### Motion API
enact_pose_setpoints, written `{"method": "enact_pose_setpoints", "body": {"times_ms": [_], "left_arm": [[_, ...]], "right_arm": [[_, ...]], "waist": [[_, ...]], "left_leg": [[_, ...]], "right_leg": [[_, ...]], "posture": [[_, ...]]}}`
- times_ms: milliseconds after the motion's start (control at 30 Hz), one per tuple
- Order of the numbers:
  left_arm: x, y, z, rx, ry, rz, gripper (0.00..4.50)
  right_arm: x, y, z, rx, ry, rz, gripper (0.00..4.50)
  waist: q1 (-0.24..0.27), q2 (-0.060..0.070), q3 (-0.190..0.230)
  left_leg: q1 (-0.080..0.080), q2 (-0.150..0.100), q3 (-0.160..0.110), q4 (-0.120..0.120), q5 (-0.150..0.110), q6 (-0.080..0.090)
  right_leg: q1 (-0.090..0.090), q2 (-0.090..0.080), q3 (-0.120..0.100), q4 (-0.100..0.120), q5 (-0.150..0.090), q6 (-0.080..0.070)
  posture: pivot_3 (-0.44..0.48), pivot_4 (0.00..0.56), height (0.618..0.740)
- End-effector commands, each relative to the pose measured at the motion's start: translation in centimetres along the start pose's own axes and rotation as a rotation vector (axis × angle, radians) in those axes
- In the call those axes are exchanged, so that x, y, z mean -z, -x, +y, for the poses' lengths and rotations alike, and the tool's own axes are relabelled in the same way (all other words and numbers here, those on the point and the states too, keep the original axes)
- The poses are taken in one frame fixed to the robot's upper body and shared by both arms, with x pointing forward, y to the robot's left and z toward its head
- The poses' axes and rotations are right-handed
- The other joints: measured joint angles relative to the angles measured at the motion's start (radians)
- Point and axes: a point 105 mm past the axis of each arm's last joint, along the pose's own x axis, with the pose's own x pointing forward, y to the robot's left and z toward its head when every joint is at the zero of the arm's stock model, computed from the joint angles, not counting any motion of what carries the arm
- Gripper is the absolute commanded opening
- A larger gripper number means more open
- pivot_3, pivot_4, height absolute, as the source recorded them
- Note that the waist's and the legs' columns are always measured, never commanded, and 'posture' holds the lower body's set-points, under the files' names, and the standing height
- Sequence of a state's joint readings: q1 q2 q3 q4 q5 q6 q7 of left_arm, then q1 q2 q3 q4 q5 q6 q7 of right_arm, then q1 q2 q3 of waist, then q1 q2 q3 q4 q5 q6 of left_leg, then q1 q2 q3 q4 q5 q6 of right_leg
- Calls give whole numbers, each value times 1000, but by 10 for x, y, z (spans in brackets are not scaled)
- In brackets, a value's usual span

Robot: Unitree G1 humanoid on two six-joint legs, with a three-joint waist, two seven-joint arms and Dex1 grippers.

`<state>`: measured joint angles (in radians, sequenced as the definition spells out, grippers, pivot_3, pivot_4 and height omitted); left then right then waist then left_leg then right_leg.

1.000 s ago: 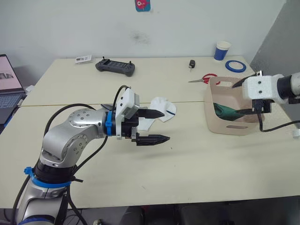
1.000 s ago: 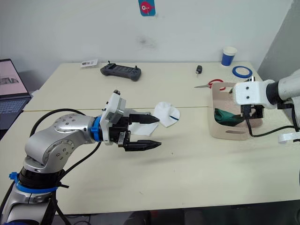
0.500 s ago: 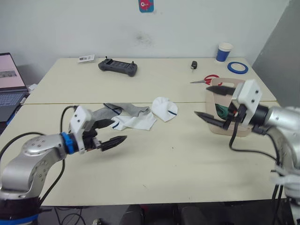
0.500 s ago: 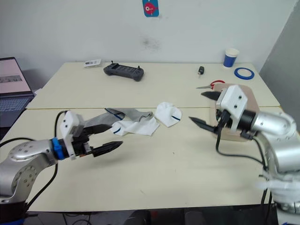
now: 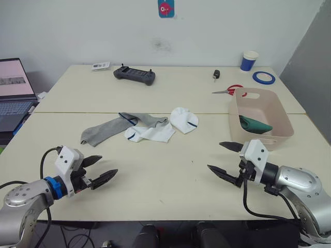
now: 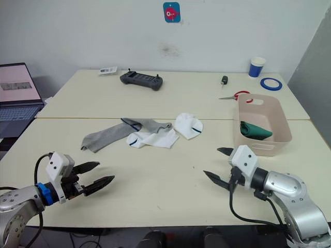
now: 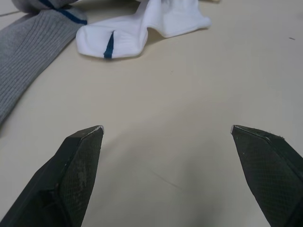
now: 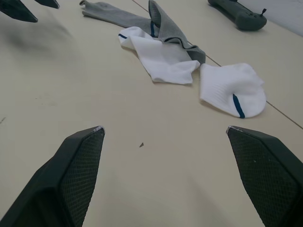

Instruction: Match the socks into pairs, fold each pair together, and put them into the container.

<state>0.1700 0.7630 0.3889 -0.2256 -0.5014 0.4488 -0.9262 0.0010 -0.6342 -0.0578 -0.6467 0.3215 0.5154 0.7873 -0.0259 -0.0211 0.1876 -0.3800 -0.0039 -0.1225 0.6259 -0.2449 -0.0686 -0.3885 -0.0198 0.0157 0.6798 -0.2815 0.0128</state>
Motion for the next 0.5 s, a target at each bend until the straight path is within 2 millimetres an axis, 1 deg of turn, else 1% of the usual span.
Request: {"method": "enact_pose_setpoints", "body": {"times_ms": [33, 167, 367, 500], "left_arm": [[-15, 0, 0, 7, -61, -21, 4500], [-23, -7, 1, 19, -75, -33, 4500], [-37, -26, 1, 37, -138, -59, 4500], [-37, -36, 7, 21, -187, -23, 4500]], "right_arm": [[-8, 5, 2, -6, 25, -25, 4433], [-5, 6, 5, -10, 16, -27, 4433], [-9, 2, 9, -8, 32, -35, 4433], [-14, -1, 5, 14, 59, -25, 4433]], "waist": [[0, 0, 0], [0, 0, 0], [-1, 0, 0], [-2, 0, 0]], "left_leg": [[0, 0, 0, 0, 0, 0], [-1, 0, -1, -1, 0, 0], [0, 0, 0, 0, 0, 0], [0, 0, 0, -1, 0, 0]], "right_leg": [[0, 0, 0, 0, 1, 2], [0, 0, -1, 0, 0, 3], [0, 0, -1, 0, 1, 4], [0, 1, -1, 0, 1, 4]], "posture": [[0, 150, 740], [0, 150, 740], [0, 150, 740], [0, 150, 740]]}}
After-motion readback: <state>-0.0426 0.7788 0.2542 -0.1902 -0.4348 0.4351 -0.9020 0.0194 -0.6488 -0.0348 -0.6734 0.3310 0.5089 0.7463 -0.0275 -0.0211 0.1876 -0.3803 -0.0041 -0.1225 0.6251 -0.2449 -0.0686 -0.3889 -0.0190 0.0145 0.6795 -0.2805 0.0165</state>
